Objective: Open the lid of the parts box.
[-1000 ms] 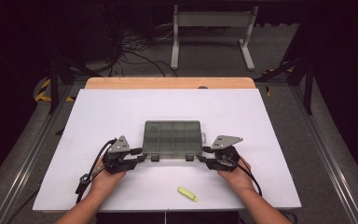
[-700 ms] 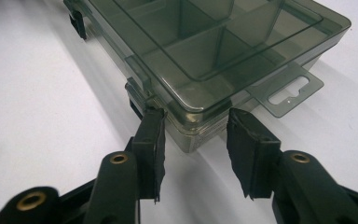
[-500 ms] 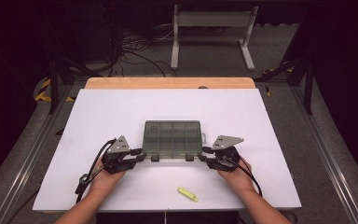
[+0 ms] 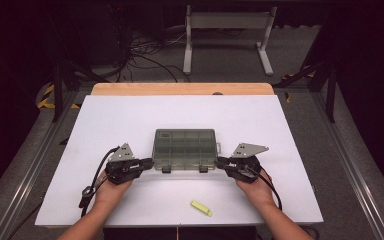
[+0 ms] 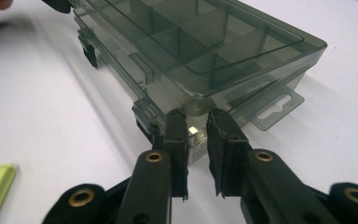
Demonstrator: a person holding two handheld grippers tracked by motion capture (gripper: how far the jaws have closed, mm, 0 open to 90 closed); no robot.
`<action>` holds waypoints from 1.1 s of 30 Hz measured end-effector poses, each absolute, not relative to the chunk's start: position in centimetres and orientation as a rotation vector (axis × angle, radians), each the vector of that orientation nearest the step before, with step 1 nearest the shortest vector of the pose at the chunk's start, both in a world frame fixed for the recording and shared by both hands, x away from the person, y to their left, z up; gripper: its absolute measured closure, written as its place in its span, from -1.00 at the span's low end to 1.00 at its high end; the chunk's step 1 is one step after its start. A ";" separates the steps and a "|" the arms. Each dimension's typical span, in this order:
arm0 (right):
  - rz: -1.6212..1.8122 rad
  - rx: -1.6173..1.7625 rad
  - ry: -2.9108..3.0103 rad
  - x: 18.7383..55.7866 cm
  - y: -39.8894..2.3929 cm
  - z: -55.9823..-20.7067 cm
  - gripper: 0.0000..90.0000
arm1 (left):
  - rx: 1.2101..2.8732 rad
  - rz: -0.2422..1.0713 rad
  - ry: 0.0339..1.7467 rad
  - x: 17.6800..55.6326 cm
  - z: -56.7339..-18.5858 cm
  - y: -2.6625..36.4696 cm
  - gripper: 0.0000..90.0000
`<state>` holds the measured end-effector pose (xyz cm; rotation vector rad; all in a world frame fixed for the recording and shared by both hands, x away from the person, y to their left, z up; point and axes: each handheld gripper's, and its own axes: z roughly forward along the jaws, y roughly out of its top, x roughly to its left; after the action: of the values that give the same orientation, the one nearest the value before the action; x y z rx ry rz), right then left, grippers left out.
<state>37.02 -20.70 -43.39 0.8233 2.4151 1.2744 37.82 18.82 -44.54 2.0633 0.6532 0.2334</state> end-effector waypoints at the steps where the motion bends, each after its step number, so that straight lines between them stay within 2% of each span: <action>1: 1.274 0.823 2.415 37.0 -20.7 -43.4 0.75 | 2.063 0.233 0.653 37.8 -44.5 18.8 0.83; 8: 1.322 0.818 2.361 36.6 -20.8 -42.9 0.89 | 1.998 0.187 0.648 37.8 -44.4 19.0 0.95; 15: 1.359 0.835 2.323 36.6 -20.9 -42.9 1.00 | 1.959 0.161 0.639 37.8 -44.4 18.9 0.95; 33: 1.395 0.841 2.312 36.6 -21.0 -43.0 0.99 | 1.932 0.146 0.624 37.9 -44.4 19.0 0.95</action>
<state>36.56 -21.02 -43.04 0.8415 2.3124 1.3953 37.90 18.95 -44.36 1.9324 0.6245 0.1461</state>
